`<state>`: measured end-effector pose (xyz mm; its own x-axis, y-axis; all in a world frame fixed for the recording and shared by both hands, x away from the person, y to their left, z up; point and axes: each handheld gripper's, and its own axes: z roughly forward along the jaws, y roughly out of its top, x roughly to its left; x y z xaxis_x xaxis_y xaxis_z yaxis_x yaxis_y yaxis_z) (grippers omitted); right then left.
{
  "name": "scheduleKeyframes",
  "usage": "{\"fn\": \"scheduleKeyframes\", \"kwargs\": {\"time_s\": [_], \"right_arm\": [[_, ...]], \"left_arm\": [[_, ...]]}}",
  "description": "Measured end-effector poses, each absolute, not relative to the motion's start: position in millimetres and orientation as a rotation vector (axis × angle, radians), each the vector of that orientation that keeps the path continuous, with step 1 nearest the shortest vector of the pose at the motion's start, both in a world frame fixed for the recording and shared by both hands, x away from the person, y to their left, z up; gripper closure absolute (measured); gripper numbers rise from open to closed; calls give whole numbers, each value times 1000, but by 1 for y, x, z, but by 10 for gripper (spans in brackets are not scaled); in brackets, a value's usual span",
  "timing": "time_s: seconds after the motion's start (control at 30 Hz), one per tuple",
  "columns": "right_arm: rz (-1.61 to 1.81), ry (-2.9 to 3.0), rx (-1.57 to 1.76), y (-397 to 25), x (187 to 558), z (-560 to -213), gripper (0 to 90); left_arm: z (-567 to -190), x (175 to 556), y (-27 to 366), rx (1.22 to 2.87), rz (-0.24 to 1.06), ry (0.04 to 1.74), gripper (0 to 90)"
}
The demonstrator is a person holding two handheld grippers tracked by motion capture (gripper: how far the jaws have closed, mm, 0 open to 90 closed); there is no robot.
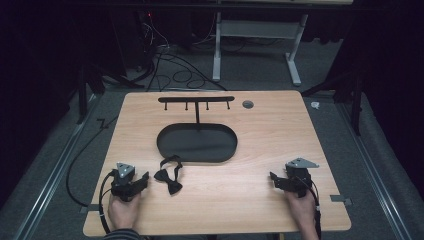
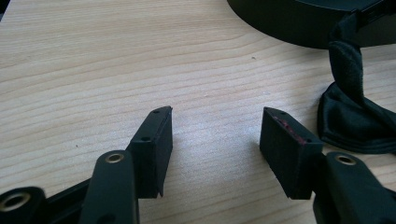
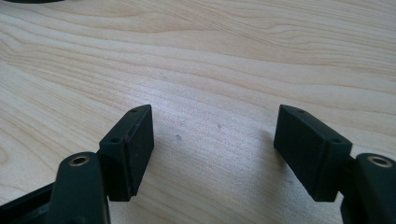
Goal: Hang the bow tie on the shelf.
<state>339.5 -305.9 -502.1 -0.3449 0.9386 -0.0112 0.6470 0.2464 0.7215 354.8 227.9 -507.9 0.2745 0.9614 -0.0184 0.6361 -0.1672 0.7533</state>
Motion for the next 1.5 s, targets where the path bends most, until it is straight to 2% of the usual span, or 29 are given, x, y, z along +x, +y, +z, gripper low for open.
{"fn": "scheduleKeyframes", "kwargs": {"time_s": [0.83, 1.23, 1.5], "right_arm": [[878, 2081, 1445, -306, 340, -502, 299], [879, 2081, 1445, -306, 340, -502, 299], [879, 2081, 1445, -306, 340, -502, 298]], "left_arm": [[-508, 354, 227, 1889, 633, 1439, 426], [-508, 354, 226, 1897, 625, 1434, 387], [-508, 352, 224, 1890, 642, 1441, 423]]}}
